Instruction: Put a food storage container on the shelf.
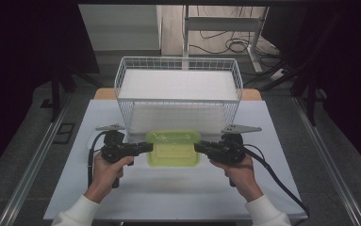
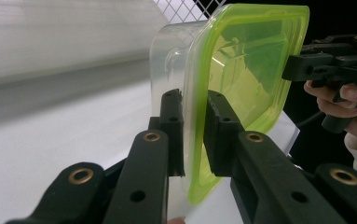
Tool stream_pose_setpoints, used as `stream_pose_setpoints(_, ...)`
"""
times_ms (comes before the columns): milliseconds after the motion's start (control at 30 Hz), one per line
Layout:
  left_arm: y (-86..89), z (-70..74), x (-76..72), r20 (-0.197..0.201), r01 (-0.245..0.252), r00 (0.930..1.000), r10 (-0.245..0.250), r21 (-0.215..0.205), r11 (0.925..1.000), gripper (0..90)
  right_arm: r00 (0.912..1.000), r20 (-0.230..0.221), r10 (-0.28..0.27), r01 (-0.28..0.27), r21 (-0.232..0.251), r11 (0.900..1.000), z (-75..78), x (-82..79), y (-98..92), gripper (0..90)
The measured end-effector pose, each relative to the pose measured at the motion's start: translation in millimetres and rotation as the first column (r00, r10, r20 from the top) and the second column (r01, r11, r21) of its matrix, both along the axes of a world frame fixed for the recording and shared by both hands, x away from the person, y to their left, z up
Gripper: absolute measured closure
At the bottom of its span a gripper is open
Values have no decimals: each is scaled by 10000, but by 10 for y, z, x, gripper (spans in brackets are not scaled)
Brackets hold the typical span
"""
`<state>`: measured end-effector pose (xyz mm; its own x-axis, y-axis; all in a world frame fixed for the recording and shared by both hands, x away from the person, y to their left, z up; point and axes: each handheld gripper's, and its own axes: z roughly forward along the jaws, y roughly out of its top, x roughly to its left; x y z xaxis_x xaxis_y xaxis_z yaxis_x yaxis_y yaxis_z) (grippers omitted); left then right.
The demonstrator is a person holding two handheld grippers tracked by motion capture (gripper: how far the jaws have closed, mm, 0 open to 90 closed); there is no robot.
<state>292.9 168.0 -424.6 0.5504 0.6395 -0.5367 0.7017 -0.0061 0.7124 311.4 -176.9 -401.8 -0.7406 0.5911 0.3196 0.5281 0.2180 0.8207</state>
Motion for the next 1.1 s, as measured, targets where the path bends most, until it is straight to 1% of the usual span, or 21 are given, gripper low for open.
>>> stream_pose_setpoints(200,-17,129,33,231,-62,9997,61,54,10000,789,9999,125,-51,50,64,10000,75,24,-14,755)
stream_pose_setpoints(367,-17,293,81,475,-17,9989,14,66,10000,788,9993,366,-29,18,292,9996,207,53,-31,754)
stream_pose_setpoints(433,-19,361,106,596,-79,9982,69,169,9998,788,9989,475,-32,21,241,9997,259,80,-23,755)
stream_pose_setpoints(500,-22,418,148,689,-125,9976,116,127,9998,788,9985,540,-26,19,119,9999,318,128,-12,755)
stream_pose_setpoints(633,-18,520,251,728,-76,9973,76,-7,10000,787,9971,759,-68,55,164,9999,455,208,-15,756)
stream_pose_setpoints(733,-34,591,299,835,-105,9965,98,78,9999,788,9966,810,-123,108,191,9998,512,263,-19,756)
stream_pose_setpoints(967,-26,695,378,877,-124,9961,135,-123,9998,788,9949,987,-227,196,319,9993,647,334,-21,757)
stream_pose_setpoints(1100,-38,782,410,1021,-164,9946,168,-53,9999,788,9943,1033,-280,249,314,9992,725,371,-21,760)
